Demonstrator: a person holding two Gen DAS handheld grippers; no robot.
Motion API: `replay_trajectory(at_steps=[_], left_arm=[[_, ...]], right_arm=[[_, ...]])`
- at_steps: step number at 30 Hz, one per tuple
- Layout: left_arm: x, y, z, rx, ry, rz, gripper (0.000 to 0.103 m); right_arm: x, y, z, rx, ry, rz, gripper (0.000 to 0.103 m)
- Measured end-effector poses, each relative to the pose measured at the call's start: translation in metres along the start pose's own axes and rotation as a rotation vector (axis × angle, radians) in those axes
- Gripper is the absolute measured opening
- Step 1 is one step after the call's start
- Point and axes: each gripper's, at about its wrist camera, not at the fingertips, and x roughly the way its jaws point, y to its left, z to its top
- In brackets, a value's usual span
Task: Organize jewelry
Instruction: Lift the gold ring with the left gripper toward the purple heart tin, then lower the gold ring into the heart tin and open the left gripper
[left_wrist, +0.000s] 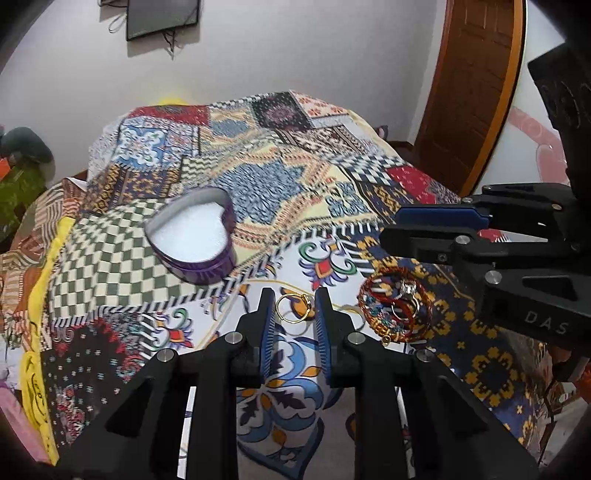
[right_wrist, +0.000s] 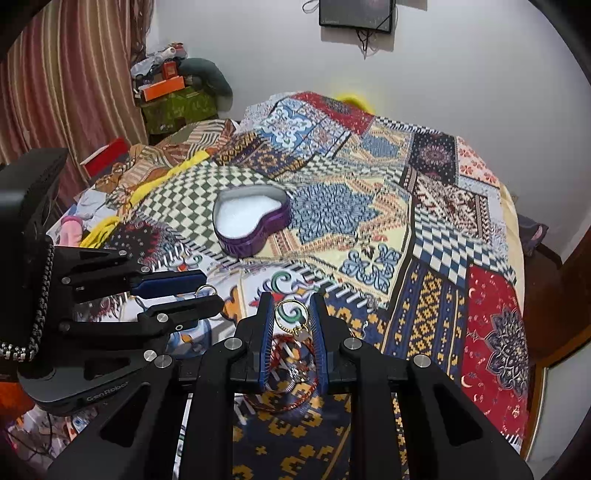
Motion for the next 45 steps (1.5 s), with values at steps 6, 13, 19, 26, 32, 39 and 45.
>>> replay_trajectory(at_steps=[6,13,19,26,32,39,45], left_arm=[[-0.026,0.013,0.009,-0.037,-0.058,0.025,0.021],[-0.059,0.029,0.022,-0.051,-0.136,0.067,0.021],[-0.08,0.048,0.031,-0.066,-0.2,0.118,0.021],[-0.075,0.07,0.04,-0.084,-0.212,0.154,0.021],[-0.054,0.09,0.048,-0.092,-0.182,0.163,0.021],[-0.022,0.105,0.051,-0.103,-0.114,0.132,0.021],[0.011,0.111,0.052,-0.101,-0.057,0.111,0.021]], right_arm=[[-0.017,0.01,0.013,0.003,-0.061,-0.017,0.018],[-0.034,0.03,0.031,-0.003,-0.129,-0.025,0.018],[-0.035,0.045,0.045,-0.013,-0.172,-0.02,0.018],[-0.021,0.053,0.06,0.004,-0.188,-0.002,0.018],[0.001,0.047,0.073,0.03,-0.17,0.008,0.018],[0.034,0.035,0.091,0.052,-0.102,0.018,0.018],[0.062,0.026,0.103,0.038,-0.034,0.021,0.018]])
